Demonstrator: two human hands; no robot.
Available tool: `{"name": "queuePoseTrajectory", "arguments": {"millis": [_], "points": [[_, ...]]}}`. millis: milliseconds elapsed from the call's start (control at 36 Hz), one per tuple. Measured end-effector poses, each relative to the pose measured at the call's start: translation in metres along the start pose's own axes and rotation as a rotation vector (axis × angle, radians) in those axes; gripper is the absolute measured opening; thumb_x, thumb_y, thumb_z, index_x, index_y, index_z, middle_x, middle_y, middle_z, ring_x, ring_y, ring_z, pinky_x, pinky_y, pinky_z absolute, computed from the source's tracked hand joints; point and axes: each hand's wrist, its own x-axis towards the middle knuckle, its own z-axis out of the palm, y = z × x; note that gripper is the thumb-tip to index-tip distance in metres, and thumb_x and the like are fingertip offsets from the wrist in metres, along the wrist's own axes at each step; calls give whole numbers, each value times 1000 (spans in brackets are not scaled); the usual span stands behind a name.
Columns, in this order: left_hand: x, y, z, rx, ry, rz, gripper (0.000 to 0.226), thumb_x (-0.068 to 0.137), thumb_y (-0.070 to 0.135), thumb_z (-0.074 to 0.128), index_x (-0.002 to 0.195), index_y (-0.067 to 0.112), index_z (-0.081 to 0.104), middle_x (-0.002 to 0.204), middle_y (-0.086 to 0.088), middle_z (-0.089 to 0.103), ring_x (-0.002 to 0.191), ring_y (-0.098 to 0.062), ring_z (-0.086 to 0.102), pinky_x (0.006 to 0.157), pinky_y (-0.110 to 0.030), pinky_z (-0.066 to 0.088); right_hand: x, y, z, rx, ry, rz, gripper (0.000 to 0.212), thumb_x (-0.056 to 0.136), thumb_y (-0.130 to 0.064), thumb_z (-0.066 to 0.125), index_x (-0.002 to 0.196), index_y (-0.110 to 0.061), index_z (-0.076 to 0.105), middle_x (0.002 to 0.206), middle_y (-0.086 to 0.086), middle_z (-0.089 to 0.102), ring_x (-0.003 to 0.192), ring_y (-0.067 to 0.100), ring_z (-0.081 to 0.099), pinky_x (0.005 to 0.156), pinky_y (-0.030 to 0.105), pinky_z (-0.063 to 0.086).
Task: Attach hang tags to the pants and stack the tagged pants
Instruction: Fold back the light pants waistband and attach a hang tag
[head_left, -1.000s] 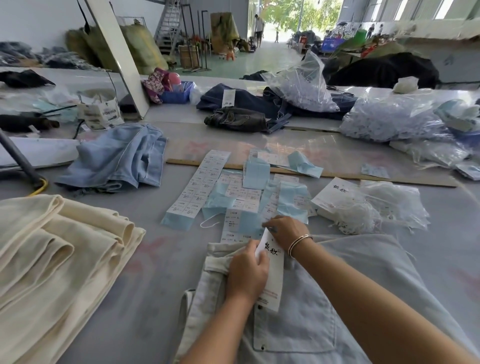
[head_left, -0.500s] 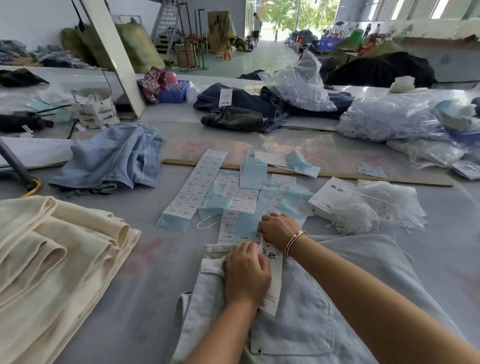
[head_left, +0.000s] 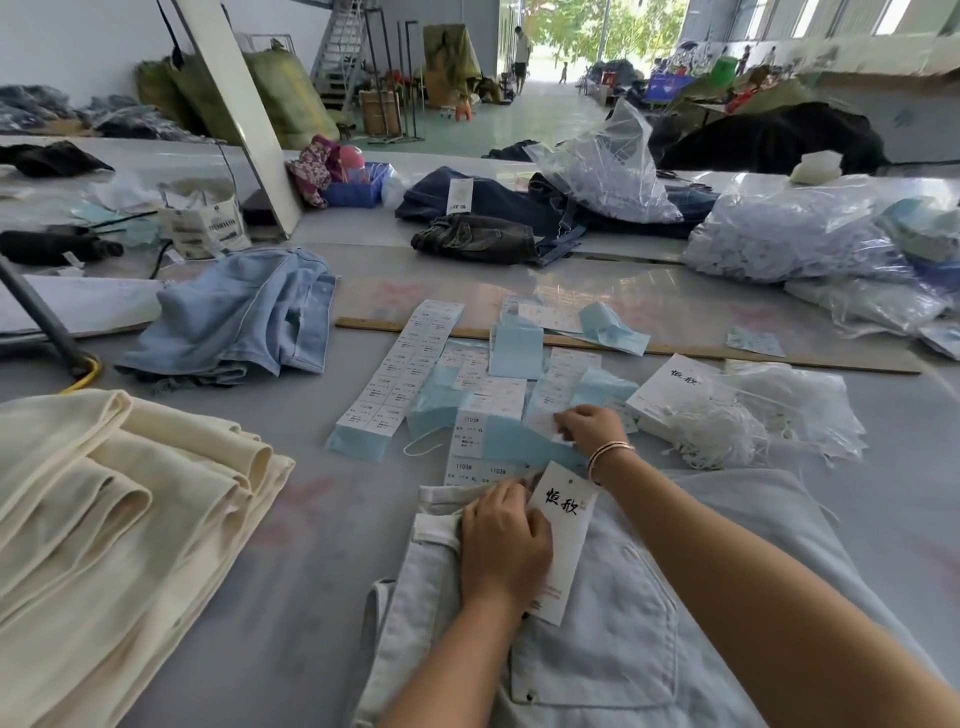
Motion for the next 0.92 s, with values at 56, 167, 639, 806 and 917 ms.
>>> {"name": "queuePoseTrajectory", "arguments": {"millis": [56, 167, 639, 806, 917], "points": [[0, 0, -2, -33, 11, -7, 18, 85, 16, 53, 100, 14, 62, 113, -1, 64, 107, -21, 56, 97, -34, 36, 2, -5, -12, 277, 62, 120, 9, 89, -10, 61, 87, -2, 66, 68, 5, 57, 57, 14, 47, 53, 22, 39], [0, 0, -3, -103, 54, -37, 13, 86, 13, 55, 94, 13, 64, 98, -4, 69, 91, -24, 60, 85, -32, 40, 3, -17, -43, 679, 212, 252, 18, 93, -17, 58, 76, -12, 54, 68, 2, 52, 50, 11, 39, 45, 21, 32], [-25, 6, -32, -1082, -340, -617, 24, 101, 10, 40, 104, -1, 60, 91, -22, 68, 73, -28, 63, 61, -29, 49, -169, 51, -27, 41, 224, -693, 28, 88, 0, 62, 101, -25, 66, 94, -3, 71, 84, 6, 66, 77, 23, 52], [-20, 8, -30, -1098, -306, -630, 27, 100, 7, 37, 99, 5, 64, 102, -26, 69, 82, -34, 64, 78, -47, 52, -174, 68, -25, -229, 170, -892, 45, 98, -40, 43, 99, -6, 74, 95, 3, 70, 84, 16, 63, 80, 19, 46], [-20, 7, -27, -1165, -280, -640, 27, 100, 7, 37, 98, 7, 64, 91, -19, 72, 74, -30, 66, 69, -38, 53, -172, 72, -23, -264, 148, -878, 19, 87, -12, 61, 101, -8, 74, 92, 2, 67, 86, 13, 60, 76, 31, 49]]}}
